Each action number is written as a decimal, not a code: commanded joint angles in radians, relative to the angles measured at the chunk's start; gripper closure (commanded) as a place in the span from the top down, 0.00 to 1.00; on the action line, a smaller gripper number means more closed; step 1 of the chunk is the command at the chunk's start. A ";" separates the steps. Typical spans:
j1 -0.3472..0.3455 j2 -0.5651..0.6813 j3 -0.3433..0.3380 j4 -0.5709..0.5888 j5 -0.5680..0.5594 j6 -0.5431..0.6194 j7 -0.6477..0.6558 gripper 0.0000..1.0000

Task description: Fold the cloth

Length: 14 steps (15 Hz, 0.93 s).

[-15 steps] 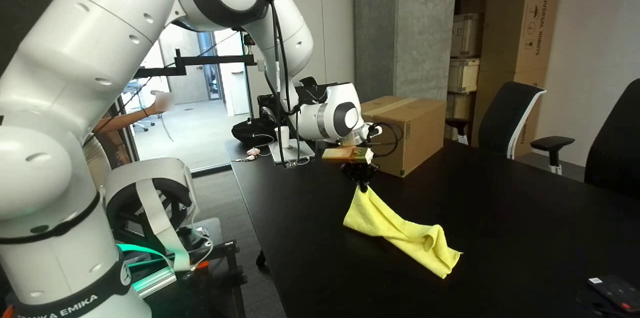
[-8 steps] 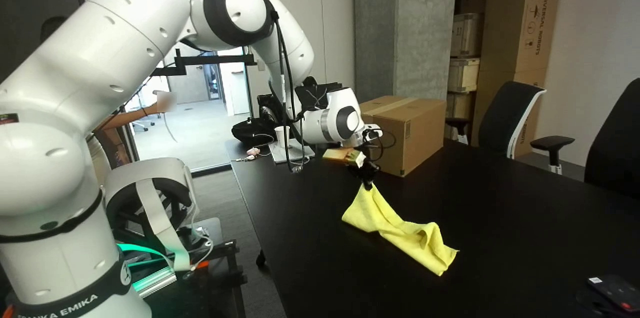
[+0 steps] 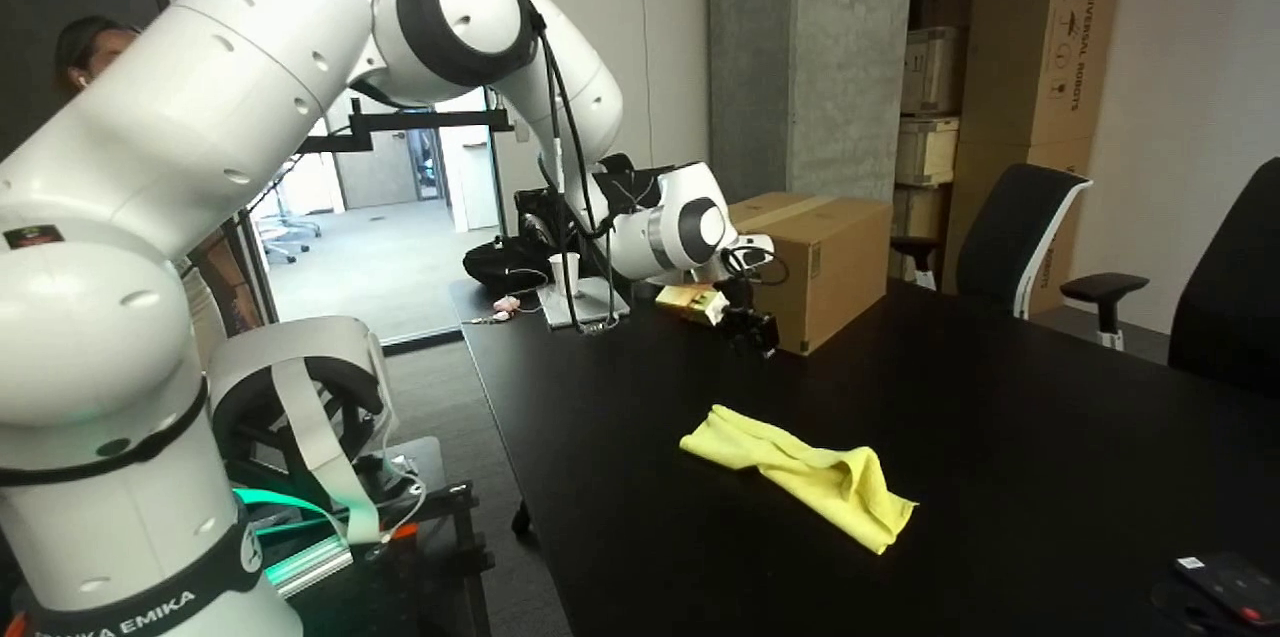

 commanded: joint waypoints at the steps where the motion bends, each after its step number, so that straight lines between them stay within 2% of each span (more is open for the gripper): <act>1: 0.024 -0.179 -0.039 -0.173 -0.002 -0.146 0.035 0.95; 2: 0.018 -0.233 -0.044 -0.229 -0.017 -0.195 0.038 0.99; 3: -0.009 -0.279 -0.022 -0.264 -0.015 -0.254 0.010 1.00; 6: -0.032 -0.418 -0.030 -0.361 -0.060 -0.415 0.081 1.00; 8: -0.071 -0.524 -0.005 -0.425 -0.087 -0.504 0.107 1.00; 12: -0.177 -0.749 0.066 -0.557 -0.072 -0.614 0.136 1.00; 14: -0.237 -0.864 0.105 -0.632 -0.052 -0.618 0.126 1.00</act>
